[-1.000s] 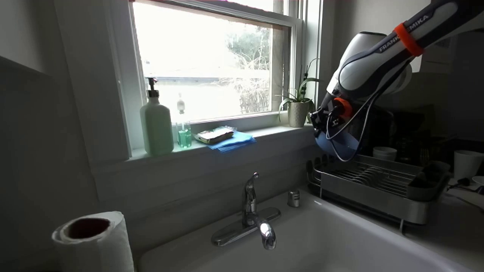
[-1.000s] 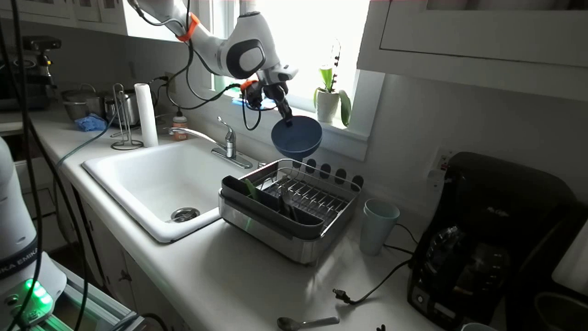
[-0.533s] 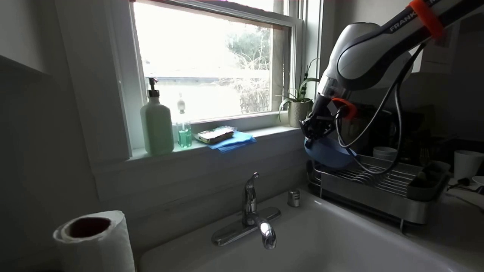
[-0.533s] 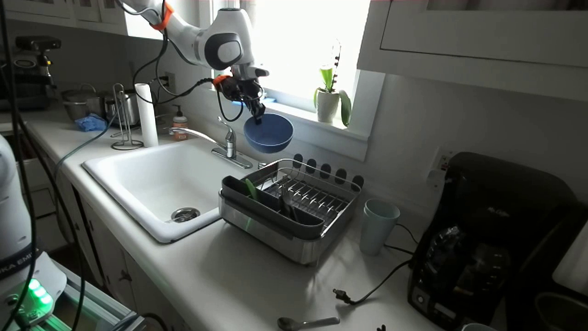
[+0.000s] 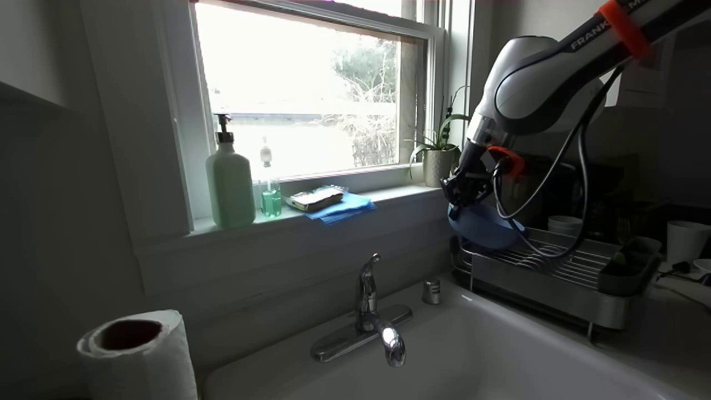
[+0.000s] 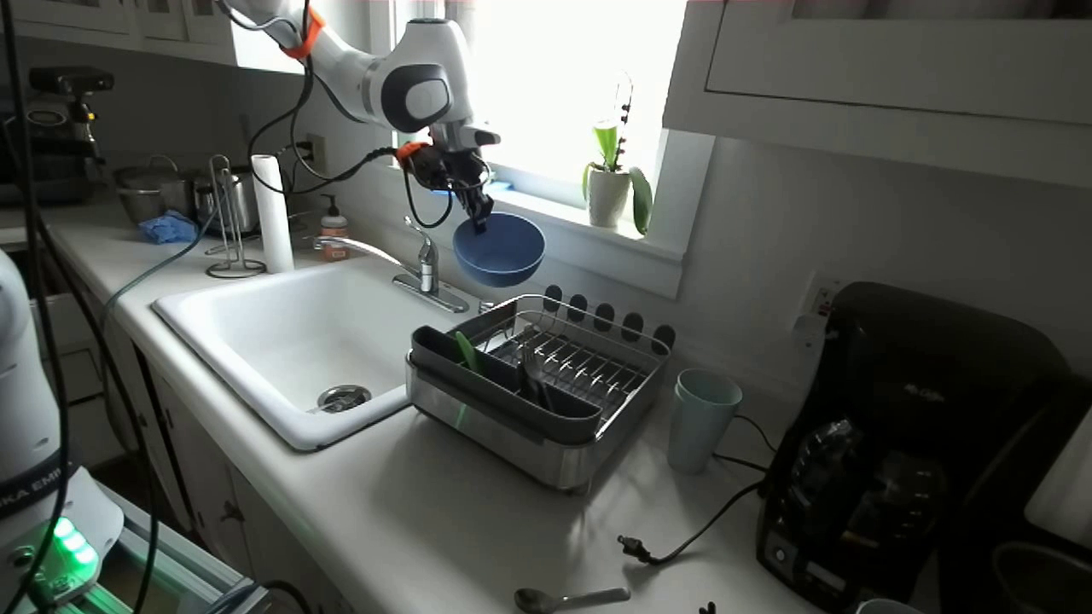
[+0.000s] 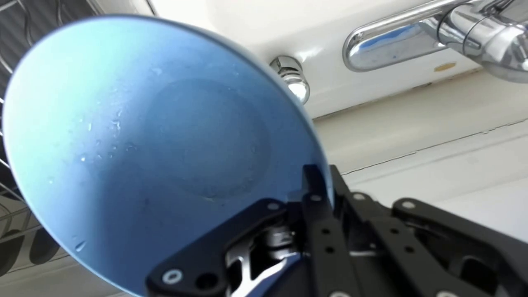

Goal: Remove the blue bowl from the dishes drying rack and place it in the sink, pick up a fork from the dishes drying rack and place it in the blue bowl and pick up a spoon from the dishes drying rack and put it in the blue bowl that is inside the sink

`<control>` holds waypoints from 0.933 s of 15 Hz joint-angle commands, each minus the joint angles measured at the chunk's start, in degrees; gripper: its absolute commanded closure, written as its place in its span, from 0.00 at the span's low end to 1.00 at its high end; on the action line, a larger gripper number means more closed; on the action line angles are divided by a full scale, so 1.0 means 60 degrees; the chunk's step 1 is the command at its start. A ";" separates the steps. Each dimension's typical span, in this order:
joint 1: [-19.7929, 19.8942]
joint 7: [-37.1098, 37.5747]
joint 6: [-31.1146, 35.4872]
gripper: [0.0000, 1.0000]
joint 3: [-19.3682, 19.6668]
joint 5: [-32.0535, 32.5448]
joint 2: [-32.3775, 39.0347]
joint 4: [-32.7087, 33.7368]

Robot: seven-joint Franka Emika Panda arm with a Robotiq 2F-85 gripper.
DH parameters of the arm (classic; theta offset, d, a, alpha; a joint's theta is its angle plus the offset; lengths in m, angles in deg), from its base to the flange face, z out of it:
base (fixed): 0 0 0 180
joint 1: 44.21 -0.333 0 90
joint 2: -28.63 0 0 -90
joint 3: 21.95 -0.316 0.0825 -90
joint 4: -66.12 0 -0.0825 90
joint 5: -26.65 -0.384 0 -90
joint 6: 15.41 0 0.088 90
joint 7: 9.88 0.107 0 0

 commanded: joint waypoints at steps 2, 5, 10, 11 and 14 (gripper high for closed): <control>-0.0191 -0.0965 0.0018 0.99 -0.0470 -0.1029 -0.0166 -0.0255; -0.0357 -0.1784 -0.0376 0.99 -0.0939 -0.2178 -0.0153 -0.0306; -0.0537 -0.2317 -0.1081 0.99 -0.1253 -0.2963 0.0228 -0.0517; -0.0540 -0.2327 -0.1116 0.99 -0.1261 -0.2980 0.0345 -0.0561; -0.0583 -0.2039 -0.1043 0.95 -0.1225 -0.2643 0.0477 -0.0600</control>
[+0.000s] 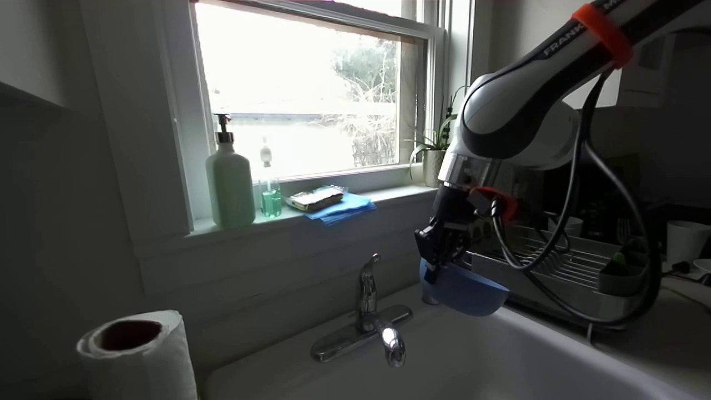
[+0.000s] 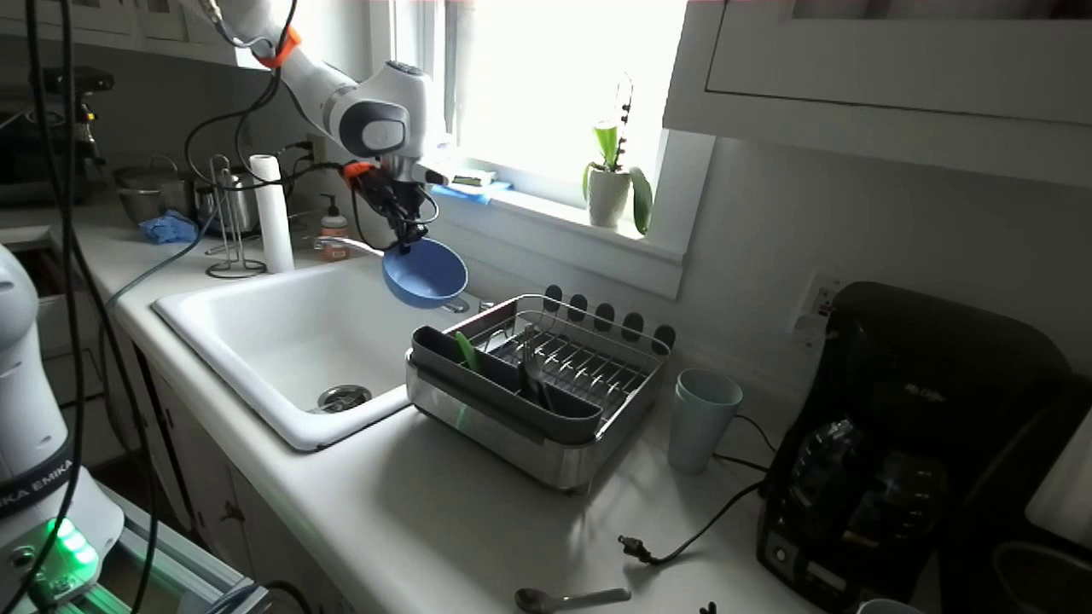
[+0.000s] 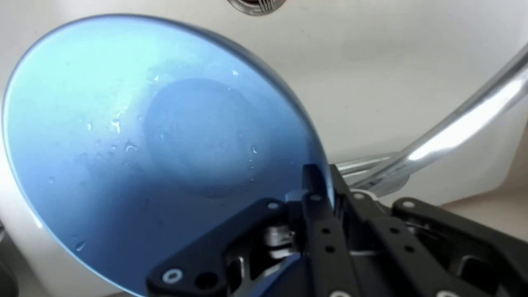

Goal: Remove the blue bowl from the dishes drying rack and place it in the sink, pick up a fork from the dishes drying rack and place it in the blue bowl and pick up a spoon from the dishes drying rack and put it in the blue bowl that is inside the sink

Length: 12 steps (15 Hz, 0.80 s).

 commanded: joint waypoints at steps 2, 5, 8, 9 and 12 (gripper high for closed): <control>-0.0029 0.0009 -0.0025 0.95 0.0036 0.0005 0.0232 -0.0041; -0.0026 0.0009 -0.0025 0.95 0.0034 0.0002 0.0301 -0.0039; -0.0167 -0.0085 -0.0277 0.99 -0.0080 0.0221 0.0614 0.0125; -0.0204 -0.0298 -0.0280 0.99 -0.0178 0.0146 0.0765 0.0163; -0.0423 -0.0238 -0.0366 0.99 -0.0381 0.0243 0.1228 0.0267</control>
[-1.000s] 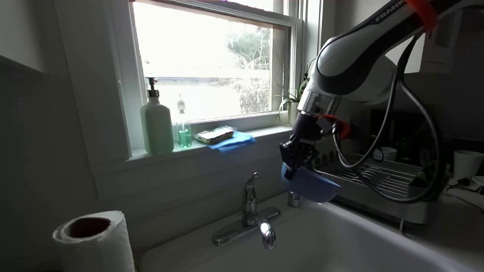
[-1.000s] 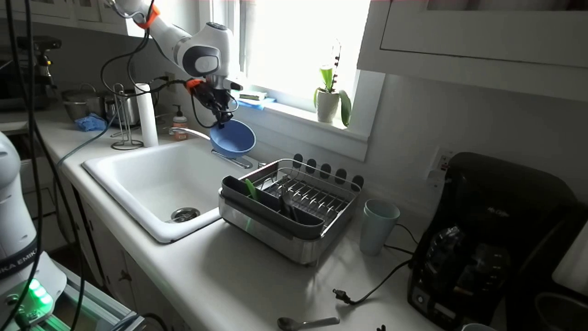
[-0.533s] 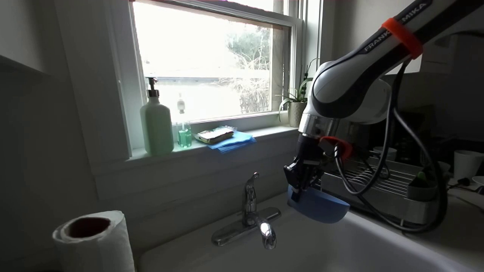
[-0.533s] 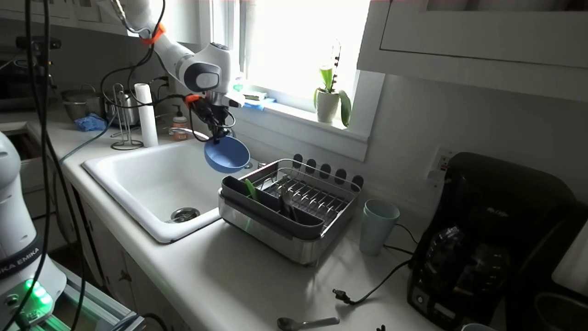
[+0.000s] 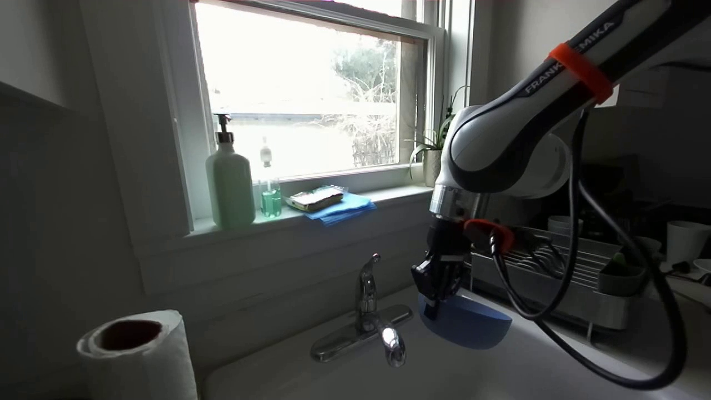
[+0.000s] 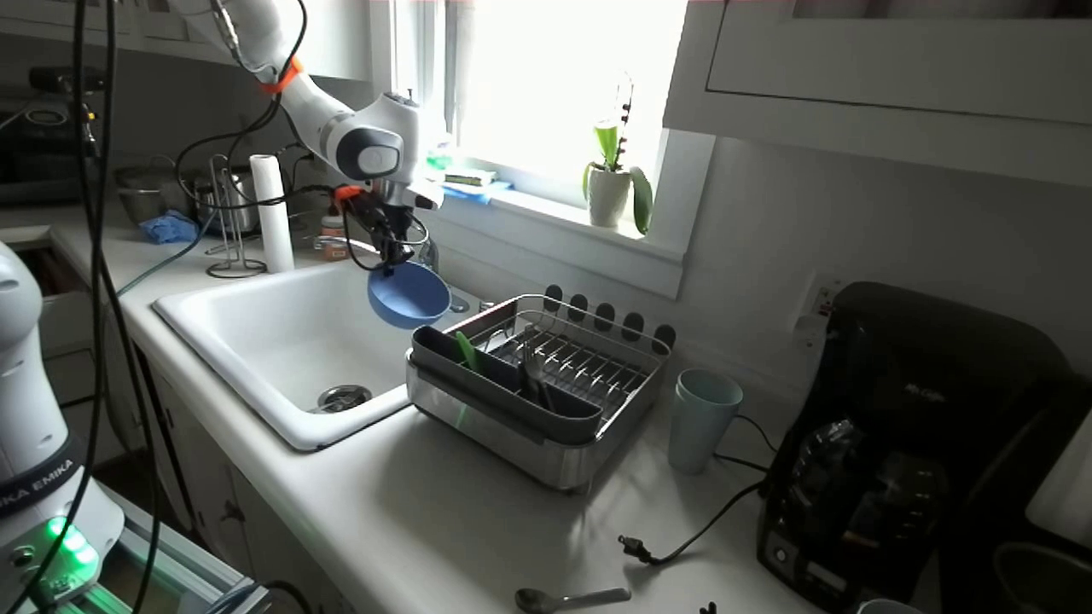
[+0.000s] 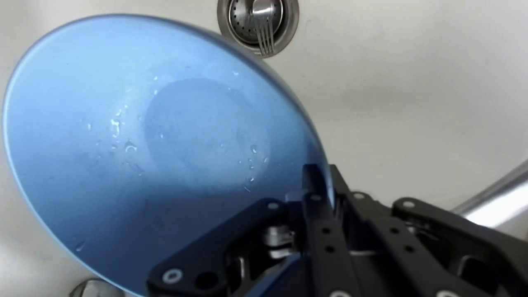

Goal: Remove the blue bowl from the dishes drying rack and place it in the sink, pick up a fork from the dishes drying rack and place it in the blue bowl and pick up a spoon from the dishes drying rack and put it in the blue bowl that is inside the sink

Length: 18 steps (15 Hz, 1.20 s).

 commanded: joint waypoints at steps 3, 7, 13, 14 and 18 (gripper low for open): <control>-0.0474 0.0263 -0.0244 0.99 -0.0223 0.0421 0.0935 0.0276; -0.0546 -0.0095 -0.0114 0.99 -0.0350 0.0413 0.1347 0.0121; -0.0499 -0.0882 -0.0009 0.99 -0.0196 0.1217 0.1894 0.0167; -0.0445 -0.0625 0.0022 0.95 -0.0355 0.0797 0.1677 0.0033; -0.0435 -0.0742 0.0023 0.95 -0.0292 0.1121 0.1866 0.0041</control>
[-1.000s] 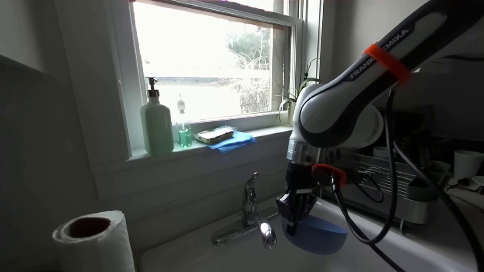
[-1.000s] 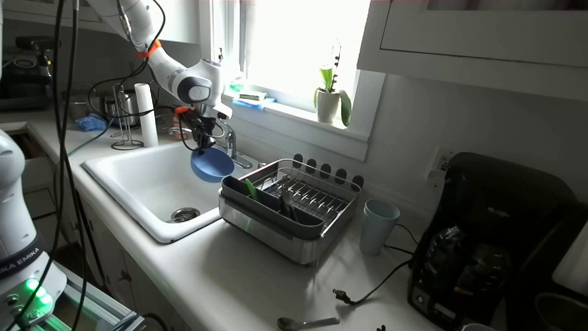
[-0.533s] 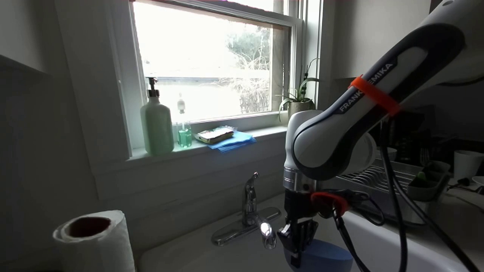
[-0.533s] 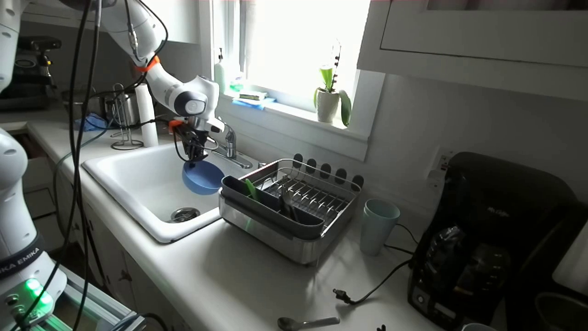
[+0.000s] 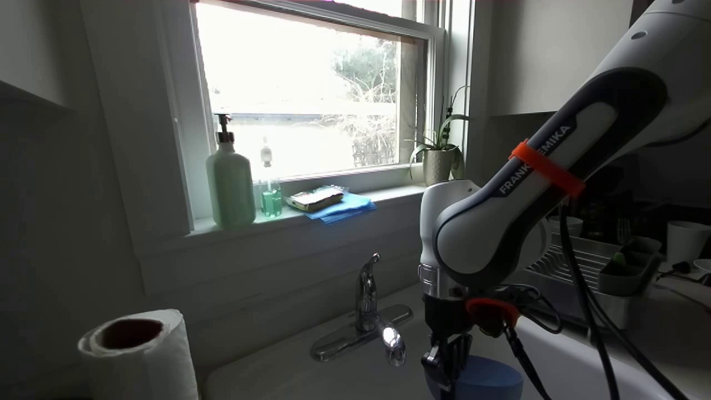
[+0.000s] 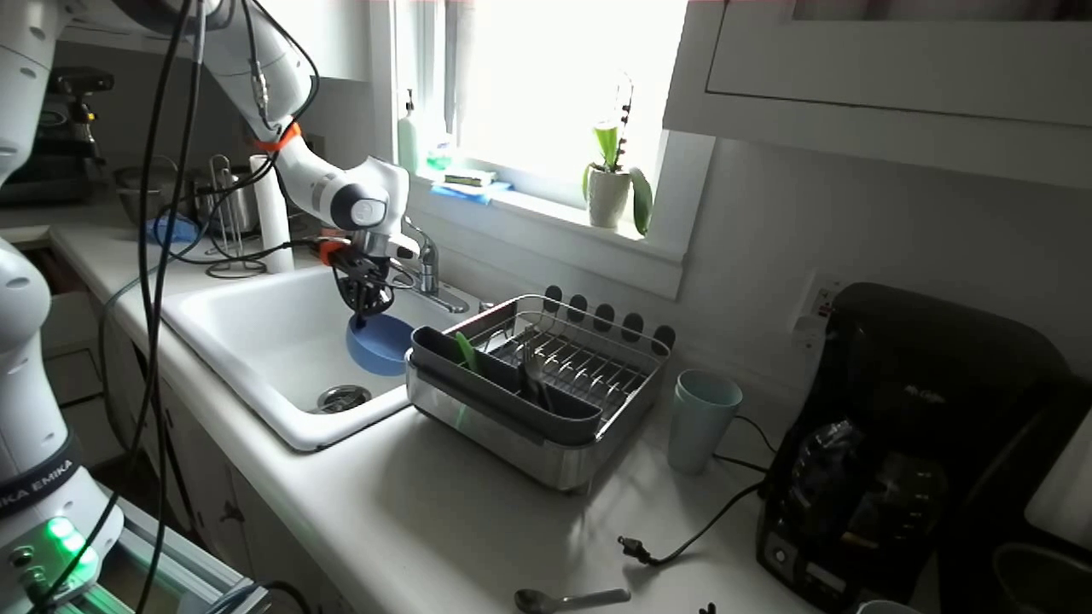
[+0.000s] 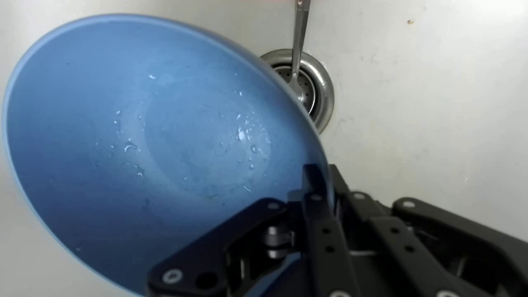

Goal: Remove the blue bowl from the dishes drying rack and place it in the sink, pick up a fork from the dishes drying rack and place it in the blue bowl and pick up a spoon from the dishes drying rack and put it in the blue bowl that is inside the sink

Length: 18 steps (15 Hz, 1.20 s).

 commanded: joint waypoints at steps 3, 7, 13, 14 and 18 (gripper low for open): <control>-0.0154 0.0178 -0.0327 0.99 0.0045 0.0652 0.0683 0.0425; -0.0339 0.0568 -0.0017 0.99 0.0174 0.1081 0.1394 0.0499; -0.0296 0.0833 0.1527 0.99 0.0108 0.0909 0.2257 0.0628; -0.0321 0.0929 0.1758 0.99 0.0147 0.0927 0.2389 0.0684; -0.0591 0.1390 0.2472 0.99 0.0409 0.1113 0.3010 0.1064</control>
